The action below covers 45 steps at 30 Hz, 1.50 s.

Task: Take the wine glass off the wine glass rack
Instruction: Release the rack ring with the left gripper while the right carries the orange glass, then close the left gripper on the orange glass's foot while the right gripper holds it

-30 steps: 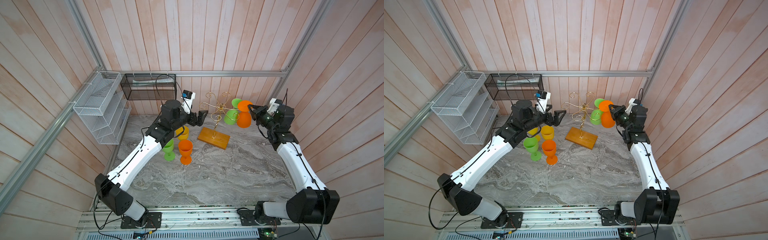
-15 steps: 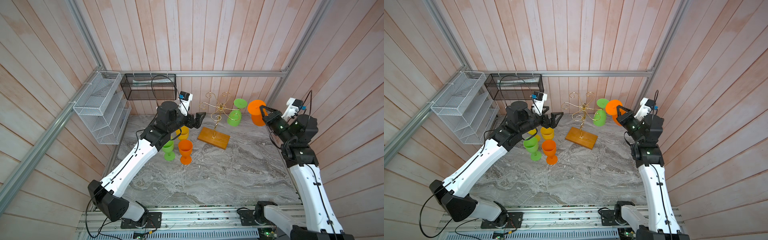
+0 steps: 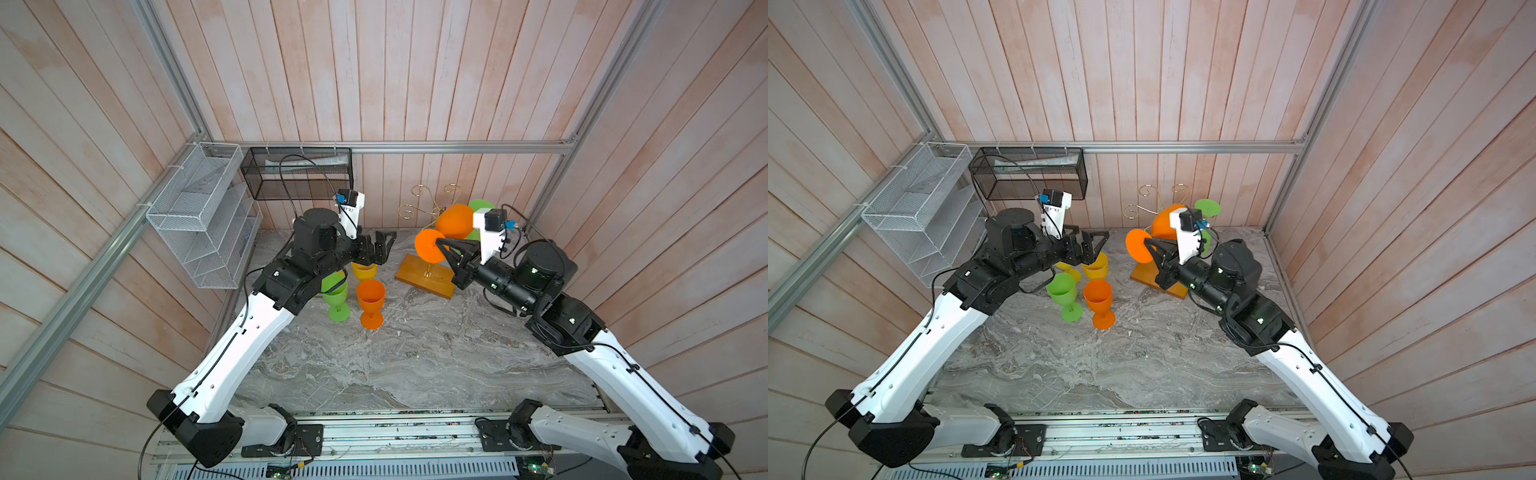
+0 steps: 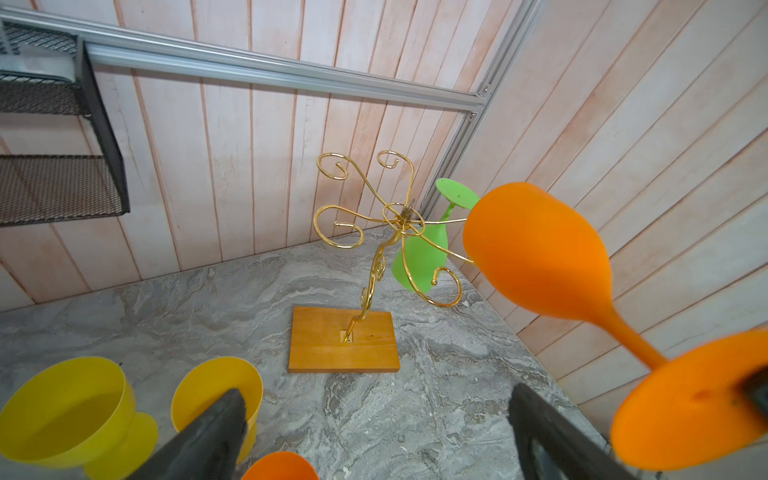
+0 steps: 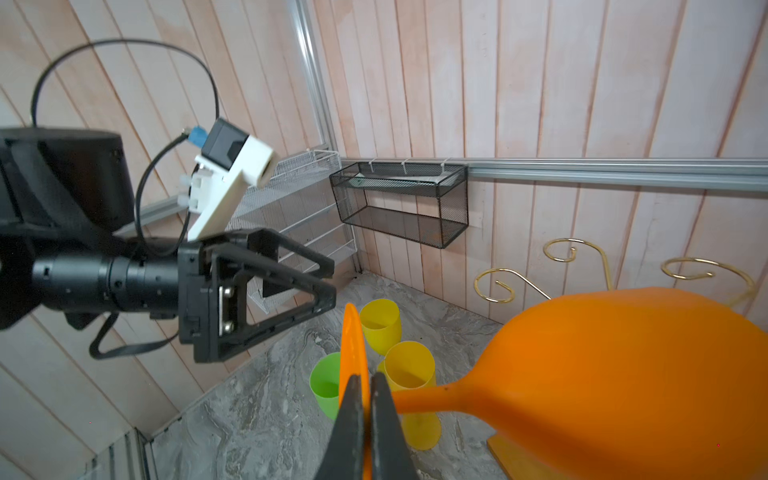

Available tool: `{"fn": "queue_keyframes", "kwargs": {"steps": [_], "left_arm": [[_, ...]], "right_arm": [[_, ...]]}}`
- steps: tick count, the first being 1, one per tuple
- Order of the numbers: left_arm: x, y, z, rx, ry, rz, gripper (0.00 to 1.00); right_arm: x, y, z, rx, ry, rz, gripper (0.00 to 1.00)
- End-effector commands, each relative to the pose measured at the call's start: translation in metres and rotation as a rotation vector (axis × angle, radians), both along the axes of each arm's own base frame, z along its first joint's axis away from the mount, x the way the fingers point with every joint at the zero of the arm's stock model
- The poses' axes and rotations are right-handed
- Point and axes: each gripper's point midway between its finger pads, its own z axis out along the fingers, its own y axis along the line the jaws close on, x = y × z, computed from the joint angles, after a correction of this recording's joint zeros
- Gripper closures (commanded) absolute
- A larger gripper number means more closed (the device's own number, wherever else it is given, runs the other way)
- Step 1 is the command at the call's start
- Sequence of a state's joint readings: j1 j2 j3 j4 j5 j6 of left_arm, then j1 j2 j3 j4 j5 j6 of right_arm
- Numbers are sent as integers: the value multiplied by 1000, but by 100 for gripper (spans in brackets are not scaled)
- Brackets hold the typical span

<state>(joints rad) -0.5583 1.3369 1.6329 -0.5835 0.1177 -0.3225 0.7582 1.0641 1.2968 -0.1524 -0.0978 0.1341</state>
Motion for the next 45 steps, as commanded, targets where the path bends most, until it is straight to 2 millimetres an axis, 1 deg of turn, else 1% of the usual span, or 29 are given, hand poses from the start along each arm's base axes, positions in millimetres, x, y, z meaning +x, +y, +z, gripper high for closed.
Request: {"fn": "queue_keyframes", "kwargs": {"steps": [1, 4, 7, 9, 12, 15, 19, 25, 28, 29, 32, 35, 38, 40, 45], "left_arm": [[-13, 17, -3, -101, 171, 39, 0], [-24, 20, 2, -215, 244, 31, 0], [-29, 26, 7, -337, 315, 35, 4], [-28, 28, 2, -413, 411, 60, 7], [-29, 25, -8, -500, 549, 80, 11], [-29, 21, -18, -568, 665, 101, 15], [-29, 18, -33, -603, 791, 147, 23], [-27, 10, -37, -652, 869, 135, 30], [-30, 1, -41, -680, 918, 92, 33], [-29, 0, -44, -684, 935, 90, 36], [-31, -6, -48, -696, 972, 60, 41], [-34, -10, -50, -700, 987, 48, 49], [-34, -11, -51, -708, 989, 35, 51], [-34, -12, -54, -712, 990, 31, 55], [-36, -18, -56, -743, 1000, -15, 68]], "right_arm": [[-1, 7, 8, -109, -187, -9, 100], [-7, 19, 1, -150, -296, 6, 100], [-20, 27, -5, -188, -460, -5, 100], [-26, 32, -12, -231, -566, -28, 100], [-24, 37, -18, -282, -646, -68, 100], [-19, 43, -24, -335, -685, -90, 100], [-13, 54, -34, -413, -735, -121, 100], [-7, 70, -46, -499, -779, -136, 100], [-6, 75, -48, -528, -801, -147, 100], [-7, 77, -48, -534, -808, -151, 100], [-4, 80, -50, -556, -819, -160, 100], [0, 82, -53, -571, -828, -173, 100], [2, 86, -57, -589, -835, -174, 100], [4, 88, -58, -596, -841, -181, 100], [6, 91, -55, -596, -851, -186, 100]]}}
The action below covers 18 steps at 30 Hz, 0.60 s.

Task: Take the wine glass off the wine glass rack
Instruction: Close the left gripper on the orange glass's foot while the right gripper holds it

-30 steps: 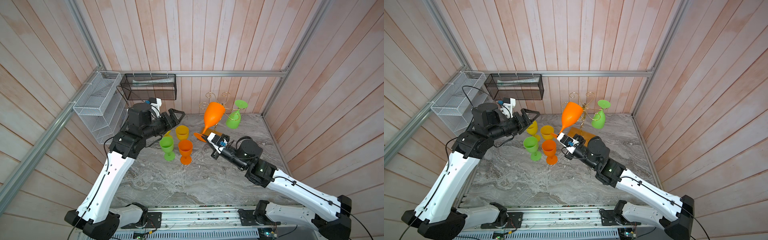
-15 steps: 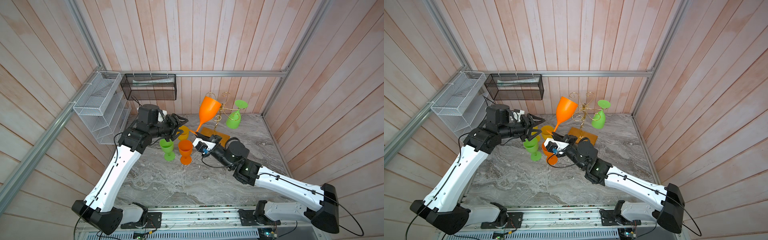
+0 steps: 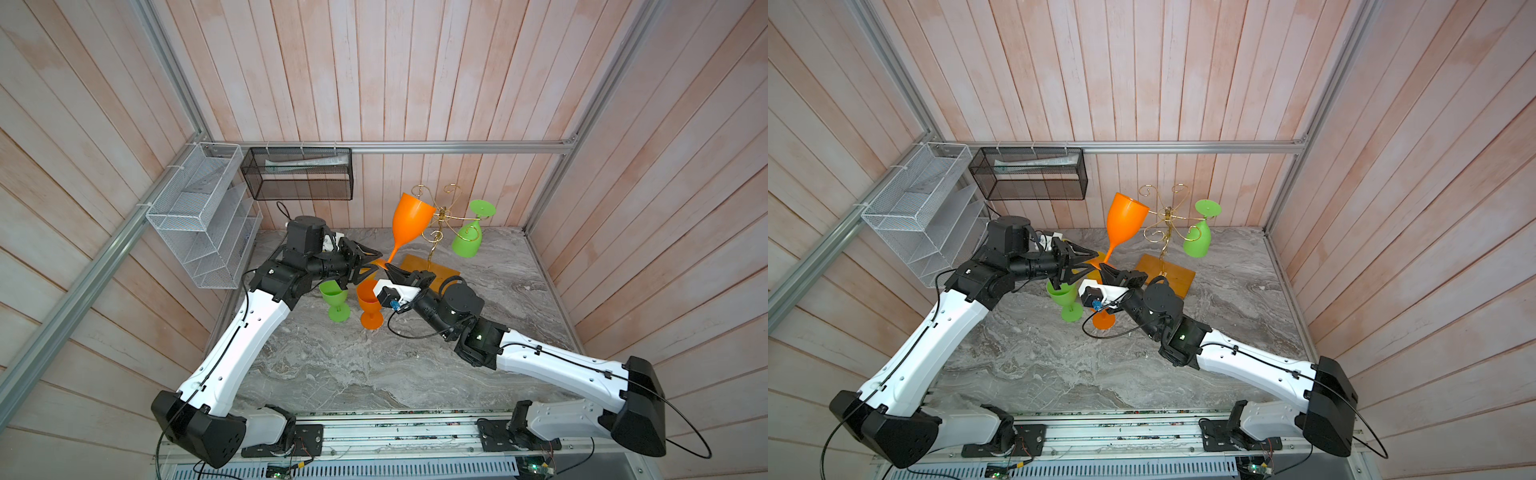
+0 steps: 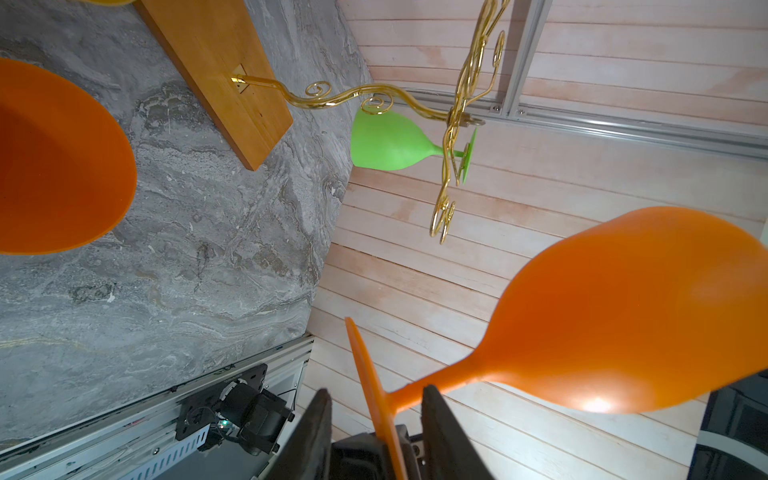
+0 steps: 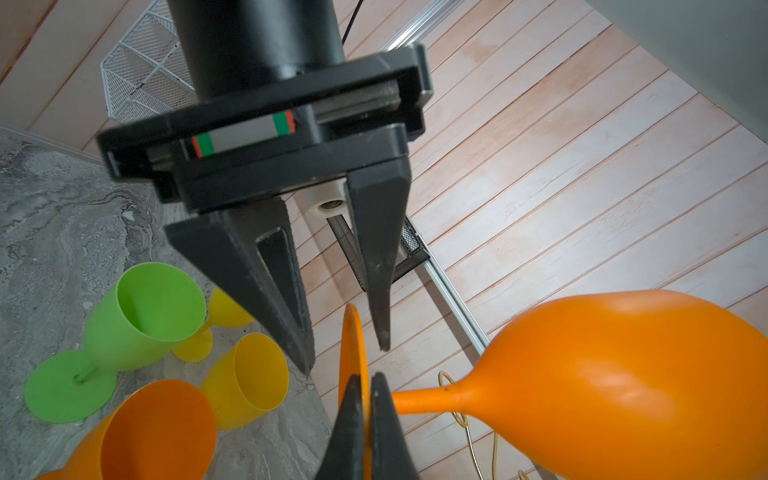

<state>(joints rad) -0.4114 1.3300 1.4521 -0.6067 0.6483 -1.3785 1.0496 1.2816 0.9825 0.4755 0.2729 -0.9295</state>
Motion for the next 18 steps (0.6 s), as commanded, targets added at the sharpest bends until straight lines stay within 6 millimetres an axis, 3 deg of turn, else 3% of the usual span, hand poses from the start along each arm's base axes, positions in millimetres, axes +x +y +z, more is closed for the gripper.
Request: {"fn": "queue_keyframes", "kwargs": {"steps": [1, 4, 6, 11, 14, 15, 18], "left_arm": [[-5, -6, 14, -67, -45, -34, 71], [-5, -7, 15, -75, -51, -36, 84], [-5, -7, 14, -75, -52, -35, 99], [-3, -5, 14, -59, -70, -33, 100], [1, 2, 17, -18, -135, -17, 100], [3, 6, 18, 0, -160, -11, 100], [9, 16, 14, -1, -233, -17, 100]], "right_arm": [[1, -2, 30, 59, -55, -23, 100], [2, 0, 29, 49, -53, -24, 100], [2, 1, 30, 51, -51, -22, 100], [1, -1, 37, 72, -41, -47, 100], [3, -8, 47, 112, 33, -89, 59], [3, -12, 51, 126, 81, -98, 50], [-4, -23, 63, 183, 208, -83, 36]]}}
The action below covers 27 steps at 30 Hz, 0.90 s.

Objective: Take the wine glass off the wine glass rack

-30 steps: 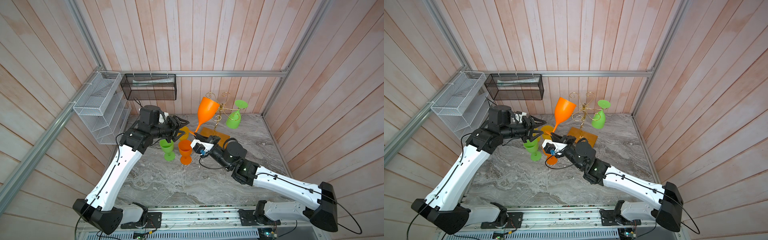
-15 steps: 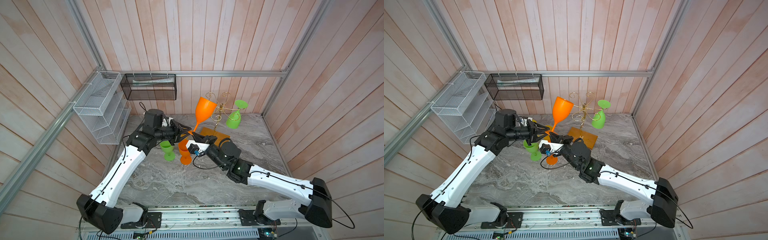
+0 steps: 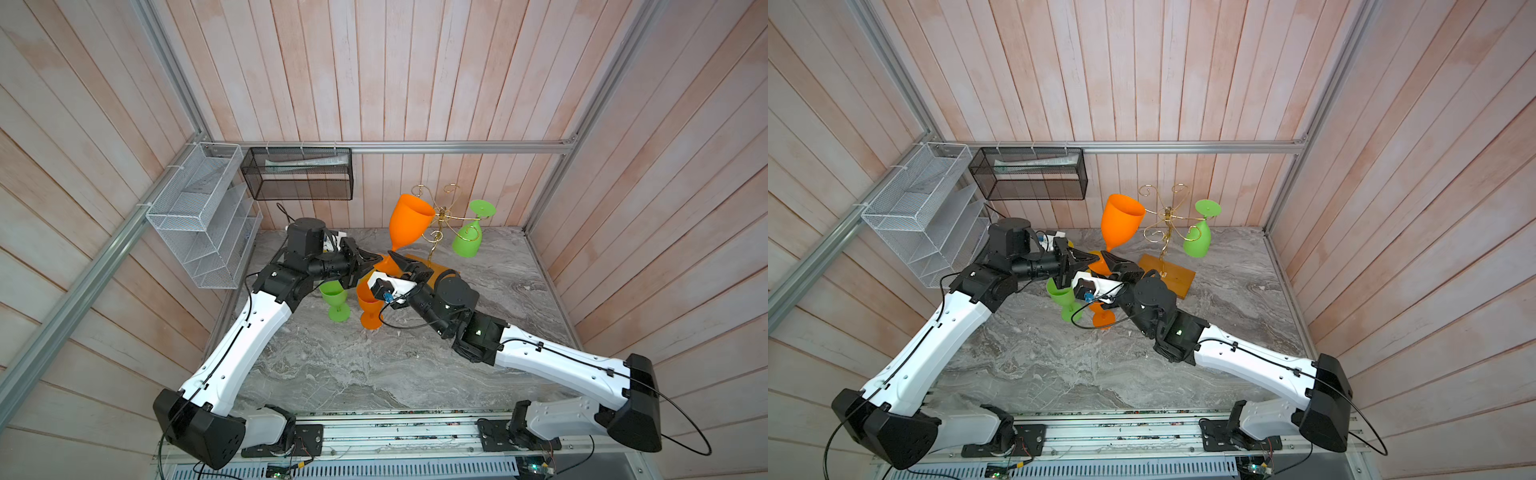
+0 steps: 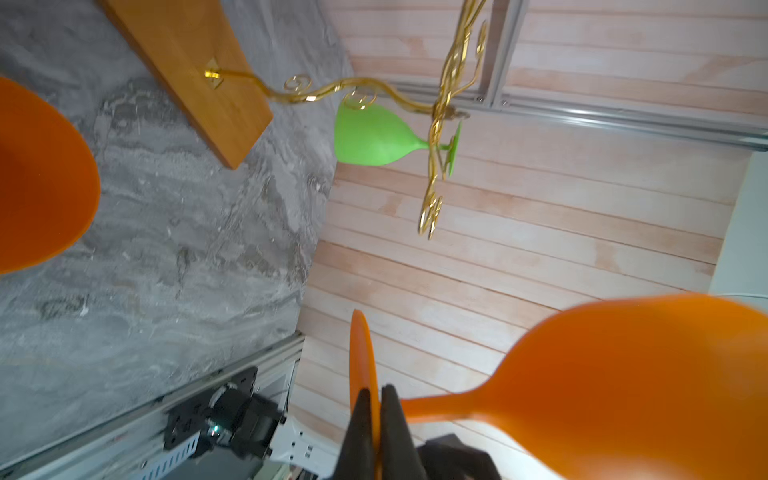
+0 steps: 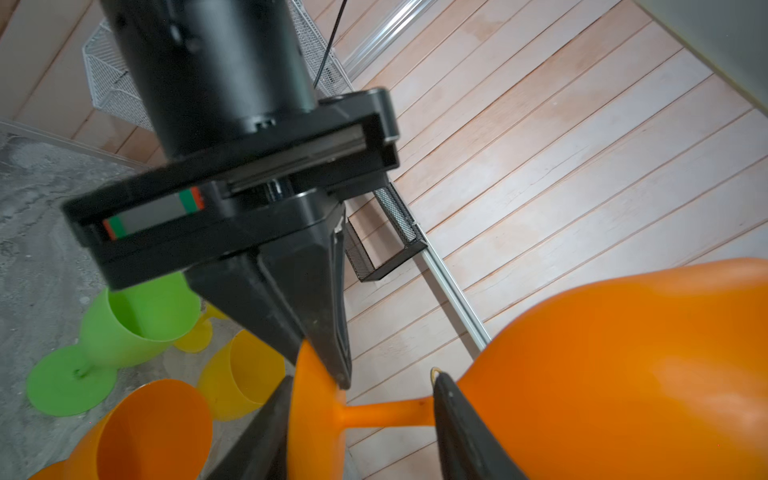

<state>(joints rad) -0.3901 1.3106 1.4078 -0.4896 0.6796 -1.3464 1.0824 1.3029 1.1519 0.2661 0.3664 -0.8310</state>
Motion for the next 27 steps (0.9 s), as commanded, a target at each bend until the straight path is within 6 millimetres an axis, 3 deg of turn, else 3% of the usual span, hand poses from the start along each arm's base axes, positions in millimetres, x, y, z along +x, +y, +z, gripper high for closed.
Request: {"fn": "queue_keyframes", "kwargs": {"steps": [1, 9, 14, 19, 27], "left_arm": [[4, 16, 3, 14, -159, -3, 100], [9, 36, -20, 93, -231, 20, 100], [10, 45, -27, 102, -280, 25, 100], [9, 47, -25, 124, -324, 16, 100], [6, 49, -17, 131, -379, 13, 100]], "right_arm": [[-10, -28, 43, 189, 135, -23, 36], [-31, -57, 84, 394, 354, 65, 36], [-24, -70, 100, 475, 455, 112, 38], [-25, -51, 105, 442, 555, 183, 40], [-18, -19, 91, 345, 639, 226, 42]]}}
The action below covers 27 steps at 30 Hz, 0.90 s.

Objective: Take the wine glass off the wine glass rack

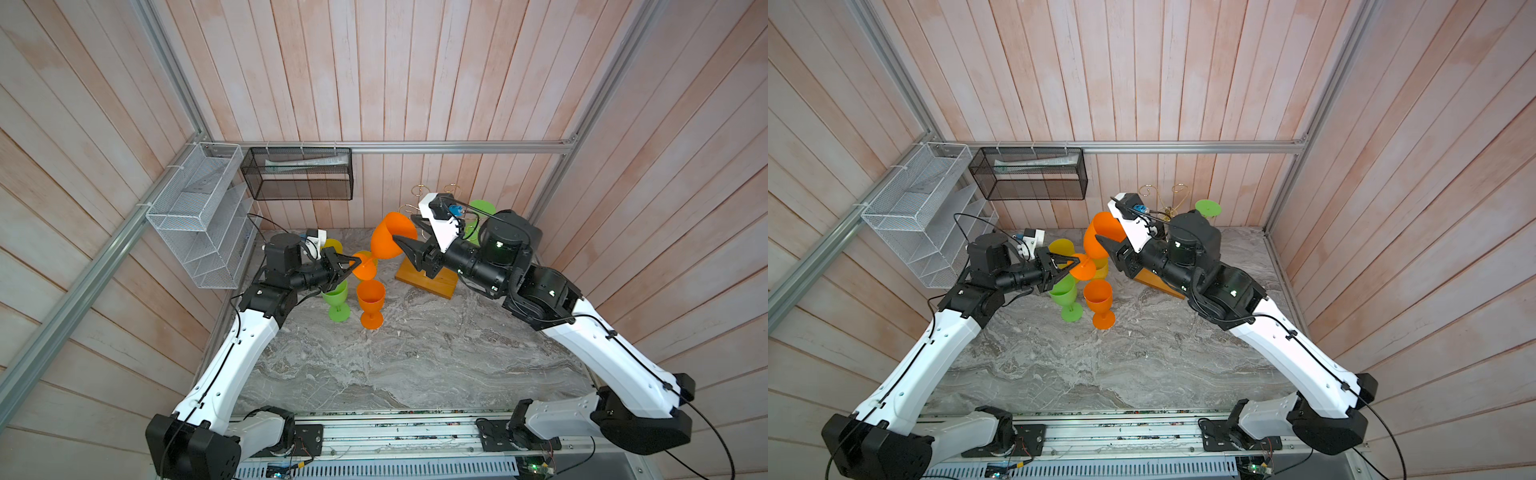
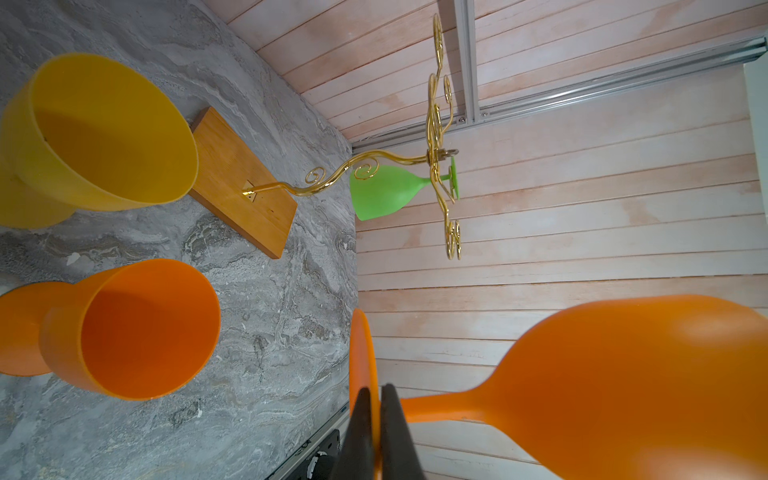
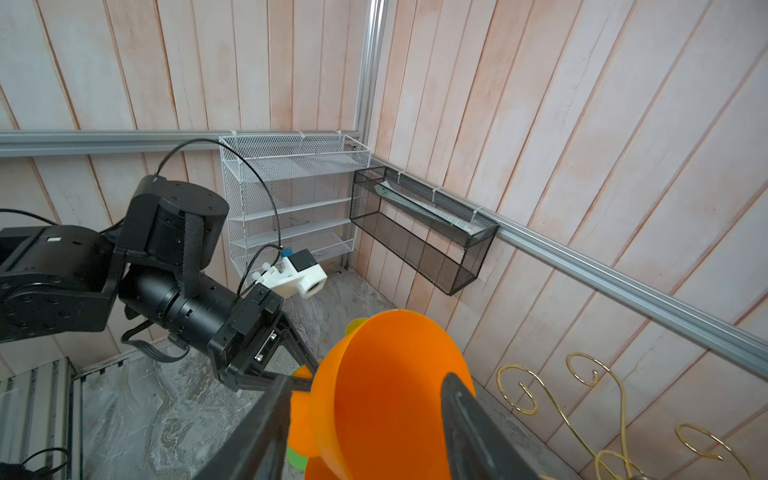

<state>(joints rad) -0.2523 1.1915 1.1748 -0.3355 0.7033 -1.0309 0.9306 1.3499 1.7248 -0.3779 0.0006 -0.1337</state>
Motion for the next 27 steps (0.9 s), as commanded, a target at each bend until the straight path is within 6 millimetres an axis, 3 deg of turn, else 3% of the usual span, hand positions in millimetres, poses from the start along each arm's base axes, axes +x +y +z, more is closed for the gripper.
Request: {"fn": "queue_keyframes", "kwargs": {"steps": [1, 7, 9, 11, 12, 16, 18, 22, 27], "left_arm": [[-4, 2, 12, 7, -82, -16, 100], [-5, 4, 11, 11, -88, -9, 100], [-6, 4, 15, 8, -99, -11, 100], [-6, 6, 18, 22, -114, -3, 100], [-5, 9, 20, 41, -124, 13, 100], [-3, 21, 26, 126, -161, 70, 99], [0, 27, 27, 180, -172, 97, 72], [8, 45, 17, 319, -167, 175, 32], [21, 73, -1, 509, -128, 259, 3]], "right_arm": [[-6, 8, -8, -36, 56, 64, 42], [-9, 23, -17, -75, 93, 132, 49], [-6, 26, -23, -93, 104, 129, 64], [-5, 29, -25, -104, 111, 130, 91], [-3, 28, -24, -104, 110, 123, 100], [-7, 24, -15, -78, 102, 123, 100], [-9, 21, -14, -77, 104, 122, 100], [-11, 17, -25, -113, 118, 92, 100], [-28, 19, -38, -142, 120, 93, 100]]}}
